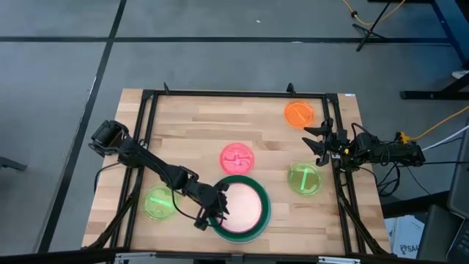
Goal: Stack plastic plates
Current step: Stack the transparent pink plate on the cream plate
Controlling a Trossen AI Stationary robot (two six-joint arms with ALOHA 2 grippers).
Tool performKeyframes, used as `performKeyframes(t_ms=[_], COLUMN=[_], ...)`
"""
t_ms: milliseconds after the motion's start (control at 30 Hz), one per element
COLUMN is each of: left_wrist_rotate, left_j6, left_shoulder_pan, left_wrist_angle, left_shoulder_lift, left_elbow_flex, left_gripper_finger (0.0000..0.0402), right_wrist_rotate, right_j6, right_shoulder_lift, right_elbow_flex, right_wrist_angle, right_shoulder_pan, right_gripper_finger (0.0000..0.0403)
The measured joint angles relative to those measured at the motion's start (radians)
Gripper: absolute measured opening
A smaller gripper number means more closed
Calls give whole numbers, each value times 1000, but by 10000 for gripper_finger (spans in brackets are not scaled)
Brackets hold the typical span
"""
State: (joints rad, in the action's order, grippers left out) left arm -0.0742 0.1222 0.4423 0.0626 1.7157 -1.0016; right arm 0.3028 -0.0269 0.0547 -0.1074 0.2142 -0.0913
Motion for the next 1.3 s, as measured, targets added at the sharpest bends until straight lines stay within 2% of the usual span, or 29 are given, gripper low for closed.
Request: performKeyframes(t_ms=[200,300,467,533,833,1100,1200,1300], left_wrist_rotate=[3,31,279,340,363,430,408,324], left_j6=[3,-24,25,33,114,158,201,243], left_shoulder_pan=[-10,-30,-89,-126,-340,-489,-543,-598], left_wrist_angle=[-24,-97,-137,-160,-226,-236,-236,-236], left_shoulder_lift=[-19,-50,-96,-103,-98,-97,-97,-97], left_elbow_flex=[0,-12,-17,-18,-18,11,29,49], left_gripper_finger=[105,105,109,117,186,187,187,187], right_wrist_rotate=[0,0,0,0,0,0,0,1], right_j6=[0,0,0,0,0,0,0,0], right_shoulder_lift=[0,0,0,0,0,0,0,0], right_elbow_flex=[0,0,0,0,0,0,0,0], right_wrist_angle=[0,0,0,0,-3,-7,-7,-7], right_shoulder_pan=[0,0,0,0,0,0,0,0], right_gripper_finger=[188,188,188,188,188,188,188,188])
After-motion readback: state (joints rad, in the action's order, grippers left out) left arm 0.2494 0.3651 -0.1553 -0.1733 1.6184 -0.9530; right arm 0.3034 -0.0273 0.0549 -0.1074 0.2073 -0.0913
